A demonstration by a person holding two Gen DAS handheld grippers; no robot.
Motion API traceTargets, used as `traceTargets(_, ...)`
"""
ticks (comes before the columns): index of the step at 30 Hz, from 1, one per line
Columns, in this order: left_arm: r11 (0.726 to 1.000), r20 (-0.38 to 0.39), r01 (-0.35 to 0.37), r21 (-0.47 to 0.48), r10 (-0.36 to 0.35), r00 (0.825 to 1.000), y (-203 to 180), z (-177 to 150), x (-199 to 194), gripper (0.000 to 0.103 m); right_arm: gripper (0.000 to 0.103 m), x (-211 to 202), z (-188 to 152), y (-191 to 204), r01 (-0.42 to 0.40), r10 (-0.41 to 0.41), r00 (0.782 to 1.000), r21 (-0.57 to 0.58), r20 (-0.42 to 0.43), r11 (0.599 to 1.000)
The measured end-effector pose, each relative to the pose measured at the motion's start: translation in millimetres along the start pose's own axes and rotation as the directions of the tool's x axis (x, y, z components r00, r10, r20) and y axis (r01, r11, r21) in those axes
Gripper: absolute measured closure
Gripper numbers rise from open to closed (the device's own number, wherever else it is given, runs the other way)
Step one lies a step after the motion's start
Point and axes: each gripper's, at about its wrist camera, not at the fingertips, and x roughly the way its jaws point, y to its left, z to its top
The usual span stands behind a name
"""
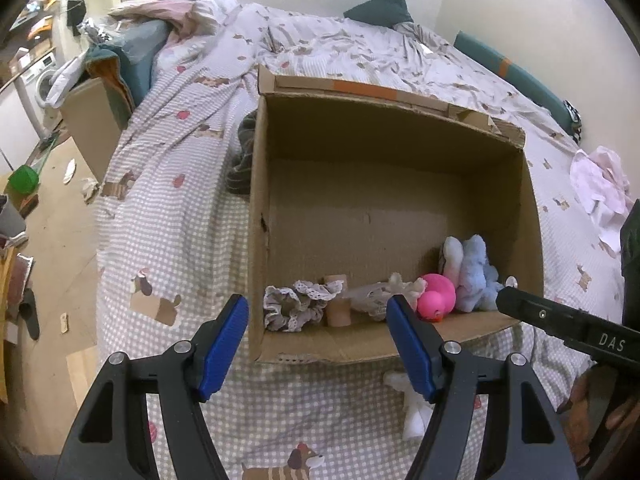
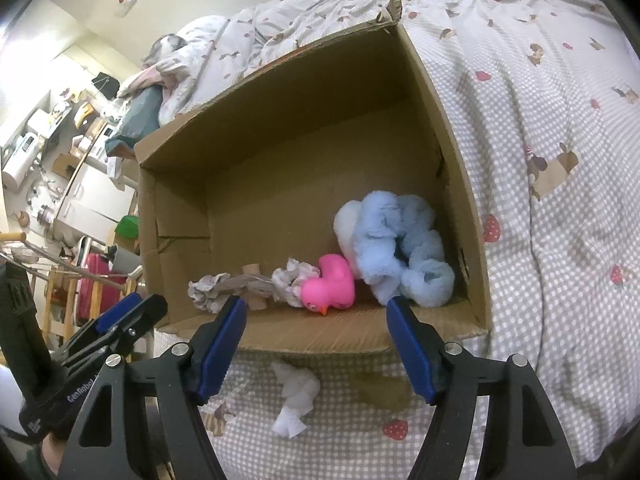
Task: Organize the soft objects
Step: 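Lower both items into the box and open both grippers, then withdraw both tools from the box toward the white cloth on the duvet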
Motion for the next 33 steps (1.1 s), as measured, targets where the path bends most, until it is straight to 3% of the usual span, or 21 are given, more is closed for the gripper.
traceTargets(6, 1.0, 0.038, -0.02, -0.004, 0.02, 0.999, 2.1, -5.1, -17.0, 0.034, 0.026, -15.1, -7.9, -3.9, -0.001, 0.001, 1.0, -0.001, 0.012, 1.0)
traceTargets(12, 1.0, 0.022, -0.015, -0.023, 0.015, 1.0, 2.5, -19.2, -22.5, 0.034, 0.026, -27.6, -17.0, -7.9, 0.009, -0.009, 1.0, 0.0, 0.016, 1.0)
traceTargets(18, 0.998, -0.033, -0.018, -0.067, 0.016, 0.999, 8.3, -38.9, -21.4, 0.034, 0.026, -32.1, -26.5, -15.8, 0.033, -0.033, 0.999, 0.02, 0.011, 0.999)
traceTargets(28, 1.0, -0.121, -0.006, -0.025, 0.003, 0.993, 3.7, -71.4, -9.4, 0.034, 0.026, -36.8, -48.1, -43.9, 0.063, -0.058, 0.998, 0.139, -0.036, 0.988)
traceTargets(33, 0.997, -0.211, 0.081, 0.004, -0.079, 0.974, -16.6, -80.7, 11.5, 0.034, 0.026, -37.5, -53.0, -54.7, 0.084, -0.077, 0.996, 0.175, -0.051, 0.981)
